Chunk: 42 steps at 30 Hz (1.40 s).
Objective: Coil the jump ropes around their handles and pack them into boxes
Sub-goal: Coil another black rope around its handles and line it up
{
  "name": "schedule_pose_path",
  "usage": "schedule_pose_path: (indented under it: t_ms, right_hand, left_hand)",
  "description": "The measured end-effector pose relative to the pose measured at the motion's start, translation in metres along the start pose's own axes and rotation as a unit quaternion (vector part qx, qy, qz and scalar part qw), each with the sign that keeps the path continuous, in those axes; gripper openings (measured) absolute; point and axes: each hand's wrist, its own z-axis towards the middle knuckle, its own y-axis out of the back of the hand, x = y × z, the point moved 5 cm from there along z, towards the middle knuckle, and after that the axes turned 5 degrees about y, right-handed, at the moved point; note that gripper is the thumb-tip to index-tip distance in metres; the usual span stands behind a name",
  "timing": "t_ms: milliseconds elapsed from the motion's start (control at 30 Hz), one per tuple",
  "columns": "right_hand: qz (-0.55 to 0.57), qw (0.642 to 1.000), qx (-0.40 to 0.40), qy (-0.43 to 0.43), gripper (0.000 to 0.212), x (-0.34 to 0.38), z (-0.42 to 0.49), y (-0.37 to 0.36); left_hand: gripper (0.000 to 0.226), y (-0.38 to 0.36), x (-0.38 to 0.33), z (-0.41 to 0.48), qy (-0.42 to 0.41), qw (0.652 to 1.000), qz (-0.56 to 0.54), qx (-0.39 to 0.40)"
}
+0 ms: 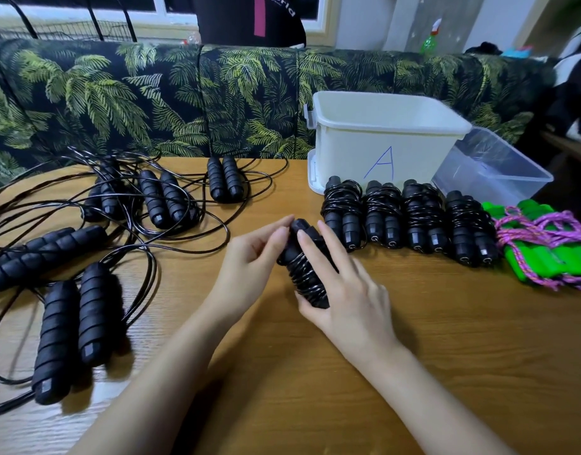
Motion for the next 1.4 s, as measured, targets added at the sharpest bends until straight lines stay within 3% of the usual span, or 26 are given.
schedule_pose_path:
  t_ms: [100, 233, 367, 667, 900, 1033, 1167, 1400]
  right_hand:
    - [0.046, 0.998, 0.040, -0.022, 0.088, -0.011, 0.003, -0.006]
    - [0.115, 0.983, 0.047, -0.135, 0.083, -0.039, -0.001, 0.003]
    - [0.051, 0.975, 0.046, -0.210, 0.084, -0.081, -0.015, 0.034]
    - [-0.081, 0.934, 0.065, -0.342, 0.086, -0.184, -0.083, 0.095]
    - [-0.098, 0.924, 0.175, -0.327, 0.090, -0.200, -0.094, 0.085]
    - [-0.126, 0.931, 0.158, -0.303, 0.088, -0.191, -0.090, 0.090]
    - [-0.128, 0.948, 0.130, -0.262, 0.078, -0.167, -0.082, 0.096]
    - [-0.047, 0.988, 0.103, -0.103, 0.060, -0.078, -0.041, 0.079]
  left_hand:
    - [0.046, -0.002, 0.015, 0.002, 0.044, 0.998, -0.034, 0.011]
    - [0.046, 0.010, 0.037, 0.005, 0.019, 0.981, 0.184, -0.060]
    - [0.038, 0.017, 0.043, 0.007, 0.019, 0.971, 0.217, -0.102]
    - [0.052, -0.018, 0.021, -0.013, -0.035, 0.931, 0.361, -0.032]
    - [0.039, -0.054, 0.016, -0.035, -0.051, 0.913, 0.406, 0.012]
    - [0.046, -0.062, 0.015, -0.041, -0.066, 0.879, 0.469, 0.057]
    - [0.041, -0.062, 0.013, -0.040, -0.069, 0.872, 0.483, 0.048]
    - [0.039, -0.030, 0.007, -0.062, -0.077, 0.862, 0.501, 0.014]
